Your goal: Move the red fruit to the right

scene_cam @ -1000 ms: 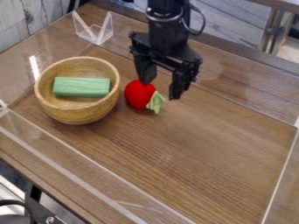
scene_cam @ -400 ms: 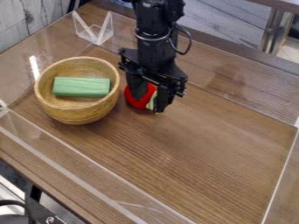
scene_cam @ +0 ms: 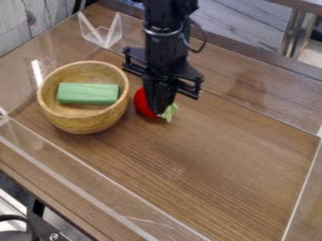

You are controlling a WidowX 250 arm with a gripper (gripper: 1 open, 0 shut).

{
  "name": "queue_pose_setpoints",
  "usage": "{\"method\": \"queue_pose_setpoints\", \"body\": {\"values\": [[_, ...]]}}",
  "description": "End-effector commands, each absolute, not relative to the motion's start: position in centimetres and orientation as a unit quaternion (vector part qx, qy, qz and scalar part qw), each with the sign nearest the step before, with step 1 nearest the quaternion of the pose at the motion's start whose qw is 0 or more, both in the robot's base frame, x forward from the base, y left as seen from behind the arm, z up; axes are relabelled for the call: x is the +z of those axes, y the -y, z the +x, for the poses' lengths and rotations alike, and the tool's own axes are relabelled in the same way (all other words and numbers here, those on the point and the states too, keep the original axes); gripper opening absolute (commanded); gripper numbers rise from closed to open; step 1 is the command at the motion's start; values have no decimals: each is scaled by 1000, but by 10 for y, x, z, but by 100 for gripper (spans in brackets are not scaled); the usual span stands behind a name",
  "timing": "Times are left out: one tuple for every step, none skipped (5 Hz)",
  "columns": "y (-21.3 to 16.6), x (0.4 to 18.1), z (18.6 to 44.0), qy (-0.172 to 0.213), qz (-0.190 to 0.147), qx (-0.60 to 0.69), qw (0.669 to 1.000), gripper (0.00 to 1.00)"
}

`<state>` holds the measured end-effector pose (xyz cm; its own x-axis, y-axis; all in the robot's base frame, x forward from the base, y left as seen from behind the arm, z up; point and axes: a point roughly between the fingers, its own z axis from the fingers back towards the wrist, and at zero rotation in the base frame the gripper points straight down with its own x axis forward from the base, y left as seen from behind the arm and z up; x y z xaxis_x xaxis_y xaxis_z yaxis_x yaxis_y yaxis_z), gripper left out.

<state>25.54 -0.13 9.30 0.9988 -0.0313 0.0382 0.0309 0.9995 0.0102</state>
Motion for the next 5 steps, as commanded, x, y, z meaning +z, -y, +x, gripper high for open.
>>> {"method": "queue_pose_setpoints", "body": {"values": [[16, 120, 260, 51, 4, 11, 999, 0], [36, 103, 262, 57, -6, -2, 998, 0], [61, 76, 261, 56, -16, -19, 998, 0], [67, 62, 256, 56, -21, -36, 998, 0], [62, 52, 253, 57, -23, -37, 997, 0]]}}
